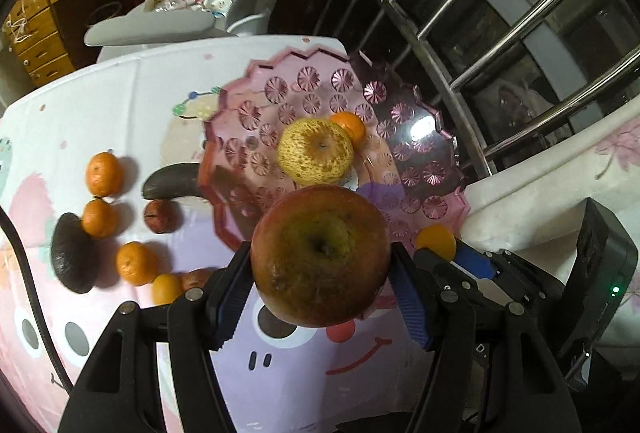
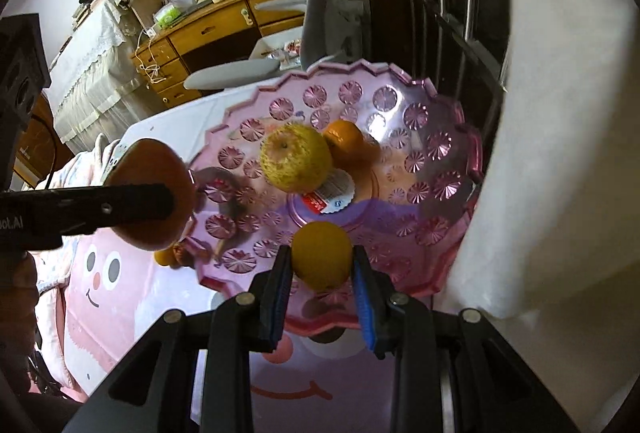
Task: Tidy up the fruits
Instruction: 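Carry the apple and mandarin to the bowl and release both, then withdraw both open tools from the bowl toward the table, then reach the left tool toward the dark avocado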
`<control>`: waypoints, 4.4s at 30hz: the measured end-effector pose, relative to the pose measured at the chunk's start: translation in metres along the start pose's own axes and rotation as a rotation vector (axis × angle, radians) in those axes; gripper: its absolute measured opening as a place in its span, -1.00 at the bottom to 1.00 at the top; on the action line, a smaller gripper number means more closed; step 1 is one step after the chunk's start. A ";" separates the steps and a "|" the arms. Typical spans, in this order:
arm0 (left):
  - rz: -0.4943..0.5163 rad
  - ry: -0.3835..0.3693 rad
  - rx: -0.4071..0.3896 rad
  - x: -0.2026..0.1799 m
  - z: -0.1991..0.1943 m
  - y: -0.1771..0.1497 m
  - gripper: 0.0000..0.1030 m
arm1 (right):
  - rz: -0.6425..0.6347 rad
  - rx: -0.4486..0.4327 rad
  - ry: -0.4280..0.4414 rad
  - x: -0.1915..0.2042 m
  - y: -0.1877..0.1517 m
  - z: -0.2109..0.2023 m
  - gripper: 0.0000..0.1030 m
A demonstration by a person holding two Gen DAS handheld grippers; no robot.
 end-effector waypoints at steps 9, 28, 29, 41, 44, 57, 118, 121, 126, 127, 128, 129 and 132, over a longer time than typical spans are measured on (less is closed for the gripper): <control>-0.012 0.035 0.071 0.001 0.028 0.003 0.26 | 0.011 0.042 0.003 -0.004 0.001 0.013 -0.41; -0.093 0.075 -0.048 0.024 -0.023 -0.011 0.66 | 0.118 0.087 0.058 -0.010 0.000 0.008 -0.03; -0.101 0.079 -0.055 0.026 -0.027 -0.015 0.66 | 0.121 0.091 0.061 -0.009 -0.001 0.008 -0.03; -0.189 0.095 -0.139 0.057 -0.081 -0.069 0.65 | 0.185 0.139 0.094 0.008 -0.016 -0.003 -0.03; -0.201 0.092 -0.144 0.067 -0.095 -0.084 0.65 | 0.213 0.157 0.096 0.014 -0.022 -0.008 -0.03; -0.163 0.089 -0.143 0.111 -0.166 -0.132 0.65 | 0.385 0.221 0.083 0.067 -0.061 -0.032 -0.03; -0.342 0.023 0.247 0.255 -0.055 -0.012 0.66 | 0.064 -0.034 -0.190 0.233 -0.050 0.052 -0.38; -0.352 0.015 0.249 0.258 -0.045 -0.011 0.62 | 0.074 -0.047 -0.183 0.232 -0.050 0.054 -0.38; -0.361 0.011 0.263 0.261 -0.028 -0.008 0.46 | 0.080 -0.046 -0.157 0.237 -0.049 0.061 -0.38; -0.362 0.013 0.265 0.261 -0.027 -0.009 0.44 | 0.083 -0.048 -0.163 0.237 -0.049 0.061 -0.38; -0.364 0.013 0.265 0.261 -0.025 -0.008 0.42 | 0.089 -0.049 -0.165 0.237 -0.049 0.062 -0.38; -0.366 0.014 0.267 0.262 -0.023 -0.008 0.38 | 0.093 -0.050 -0.166 0.237 -0.048 0.063 -0.38; -0.370 0.012 0.269 0.263 -0.018 -0.006 0.34 | 0.096 -0.051 -0.166 0.236 -0.048 0.065 -0.38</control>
Point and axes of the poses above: each gripper's, at about its wrist camera, not at the fingertips, and z roughly the way its jaws point, x to its left, y to its top, the point moved 1 cm from there along z, roughly the way its jaws point, and after that the axes turned 14 degrees about -y, right-handed, at the moved point
